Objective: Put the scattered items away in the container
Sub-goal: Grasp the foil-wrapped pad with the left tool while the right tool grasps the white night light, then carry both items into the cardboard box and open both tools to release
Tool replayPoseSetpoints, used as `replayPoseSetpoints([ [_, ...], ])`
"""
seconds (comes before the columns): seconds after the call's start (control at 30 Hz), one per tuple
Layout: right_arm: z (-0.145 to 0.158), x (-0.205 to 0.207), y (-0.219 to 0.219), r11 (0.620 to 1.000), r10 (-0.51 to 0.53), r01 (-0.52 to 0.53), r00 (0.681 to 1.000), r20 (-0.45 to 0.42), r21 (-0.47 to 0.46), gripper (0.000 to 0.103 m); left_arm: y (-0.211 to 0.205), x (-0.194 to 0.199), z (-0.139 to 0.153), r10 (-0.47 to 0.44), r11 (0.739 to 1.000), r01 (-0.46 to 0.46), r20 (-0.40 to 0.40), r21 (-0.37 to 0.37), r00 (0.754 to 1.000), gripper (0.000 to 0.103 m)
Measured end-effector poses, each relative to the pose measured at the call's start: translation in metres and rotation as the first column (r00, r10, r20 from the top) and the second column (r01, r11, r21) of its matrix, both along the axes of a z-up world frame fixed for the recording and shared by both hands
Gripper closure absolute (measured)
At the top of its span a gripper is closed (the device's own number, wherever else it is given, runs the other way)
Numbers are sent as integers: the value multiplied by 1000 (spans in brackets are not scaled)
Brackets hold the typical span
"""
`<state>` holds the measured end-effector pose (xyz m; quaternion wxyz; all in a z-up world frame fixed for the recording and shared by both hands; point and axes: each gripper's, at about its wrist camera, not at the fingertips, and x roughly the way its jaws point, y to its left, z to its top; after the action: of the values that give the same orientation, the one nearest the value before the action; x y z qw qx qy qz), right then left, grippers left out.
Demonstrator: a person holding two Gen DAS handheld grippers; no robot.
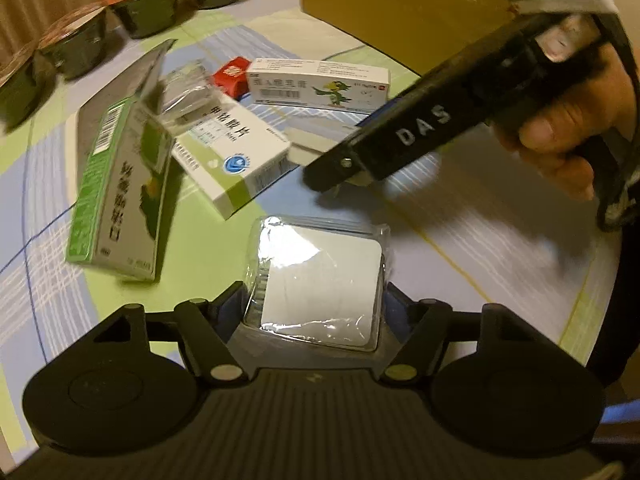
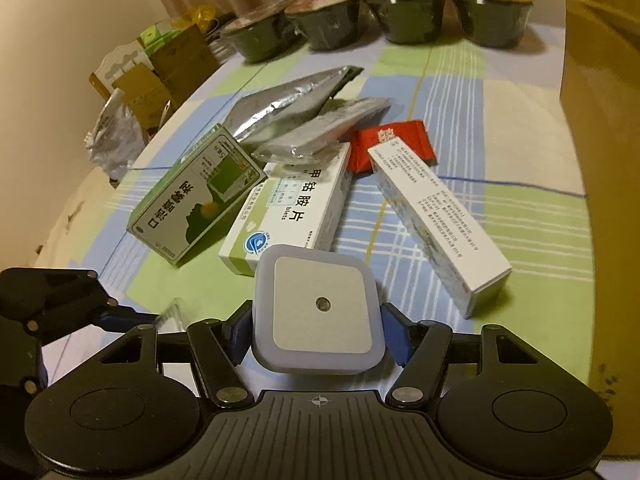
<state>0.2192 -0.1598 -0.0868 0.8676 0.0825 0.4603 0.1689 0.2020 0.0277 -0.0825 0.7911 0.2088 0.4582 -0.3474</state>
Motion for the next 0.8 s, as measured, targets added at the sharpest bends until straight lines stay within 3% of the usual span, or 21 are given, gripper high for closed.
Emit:
replayPoseSetpoints([
  [0.17,23,-17,-2,998,-16,21,996,89,-51,36,4,-12,11,97,995,-98,-10,-30,995,36],
  [0.37,63,-44,-21,993,-68,84,982,173,-83,36,-9,-24,38,110,992,-110,13,-59,994,36],
  [0.53,101,-64,-63,976,-176,198,960,219,-85,36,-35,-28,68,98,992,-93,52,-86,994,36],
  [0.8,149,-93,-149,918,-351,387,893,281,-84,36,-102,-26,126,84,981,-64,105,-186,991,36],
])
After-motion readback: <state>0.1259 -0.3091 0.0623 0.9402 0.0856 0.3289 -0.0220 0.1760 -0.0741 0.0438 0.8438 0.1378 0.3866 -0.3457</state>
